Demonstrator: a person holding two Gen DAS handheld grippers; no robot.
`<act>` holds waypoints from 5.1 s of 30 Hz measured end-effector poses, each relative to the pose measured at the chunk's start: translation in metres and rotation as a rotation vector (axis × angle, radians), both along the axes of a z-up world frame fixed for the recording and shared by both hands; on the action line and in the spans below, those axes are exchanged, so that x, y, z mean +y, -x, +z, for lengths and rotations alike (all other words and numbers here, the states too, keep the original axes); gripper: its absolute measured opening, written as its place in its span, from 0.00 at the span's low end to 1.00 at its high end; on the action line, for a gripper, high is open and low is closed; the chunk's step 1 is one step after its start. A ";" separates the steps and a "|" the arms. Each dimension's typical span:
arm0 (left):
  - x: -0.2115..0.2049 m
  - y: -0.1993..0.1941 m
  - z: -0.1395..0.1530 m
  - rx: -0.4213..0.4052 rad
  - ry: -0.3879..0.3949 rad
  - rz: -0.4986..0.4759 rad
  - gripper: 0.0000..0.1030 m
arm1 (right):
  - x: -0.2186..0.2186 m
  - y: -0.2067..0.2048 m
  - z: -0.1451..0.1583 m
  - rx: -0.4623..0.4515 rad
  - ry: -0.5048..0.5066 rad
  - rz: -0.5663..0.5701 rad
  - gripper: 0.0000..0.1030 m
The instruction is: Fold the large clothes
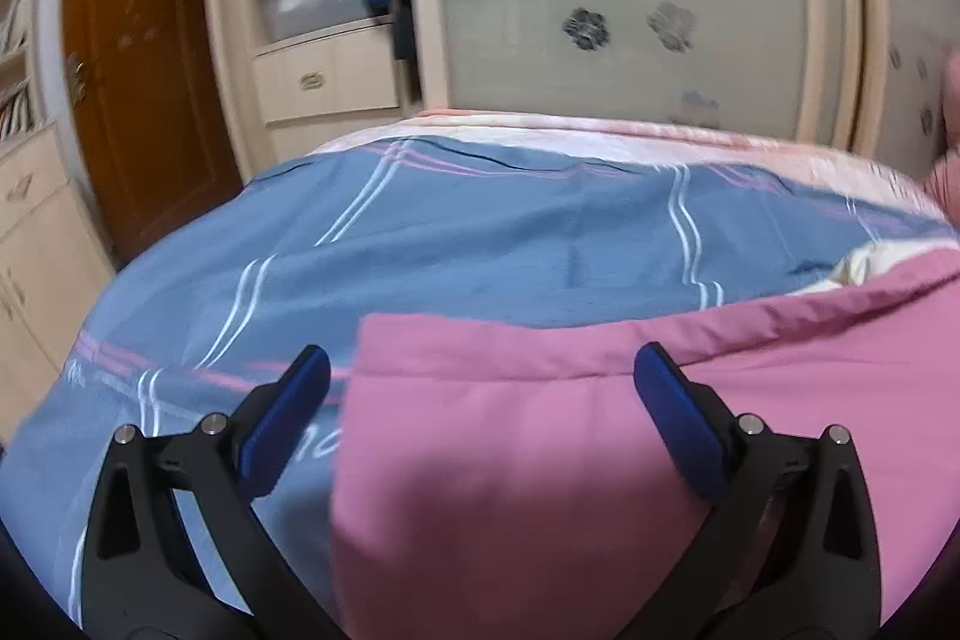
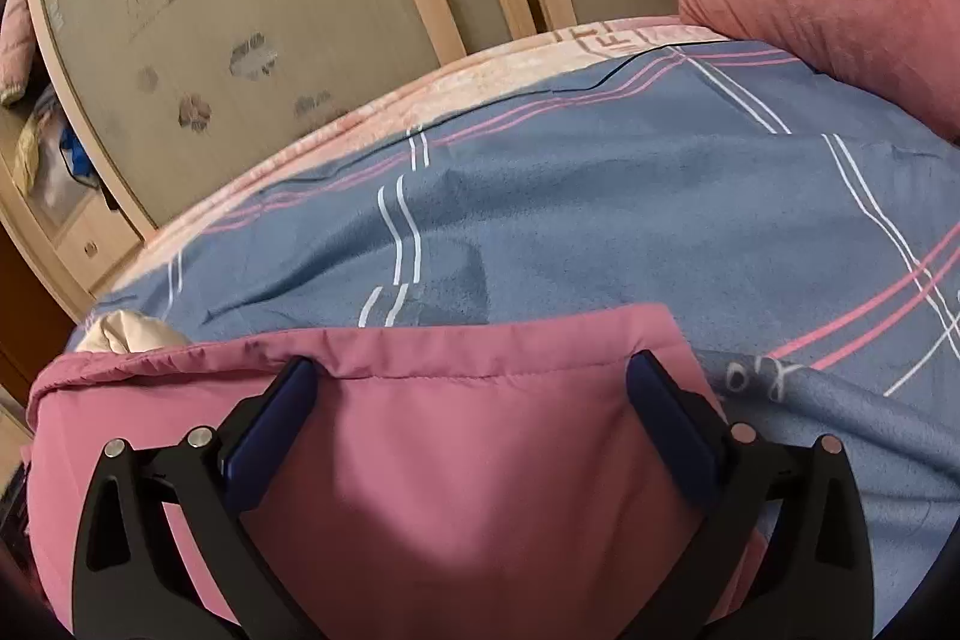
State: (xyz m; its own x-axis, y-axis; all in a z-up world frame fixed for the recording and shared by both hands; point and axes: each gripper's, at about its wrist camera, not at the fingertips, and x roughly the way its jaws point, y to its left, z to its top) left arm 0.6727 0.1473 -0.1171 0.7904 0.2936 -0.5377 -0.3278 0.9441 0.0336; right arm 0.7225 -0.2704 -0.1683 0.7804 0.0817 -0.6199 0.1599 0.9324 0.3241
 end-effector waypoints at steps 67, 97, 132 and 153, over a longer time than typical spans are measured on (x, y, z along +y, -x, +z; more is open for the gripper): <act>-0.079 0.570 0.066 -0.242 -0.139 -0.111 0.98 | -0.019 0.598 0.078 -0.380 0.460 0.048 0.99; -0.082 0.563 0.061 -0.231 -0.141 -0.138 0.98 | -0.024 0.601 0.079 -0.392 0.431 0.032 0.99; -0.088 0.563 0.060 -0.225 -0.150 -0.149 0.98 | -0.026 0.598 0.076 -0.386 0.427 0.039 0.99; -0.088 0.563 0.061 -0.227 -0.148 -0.154 0.98 | -0.025 0.598 0.075 -0.388 0.435 0.046 0.99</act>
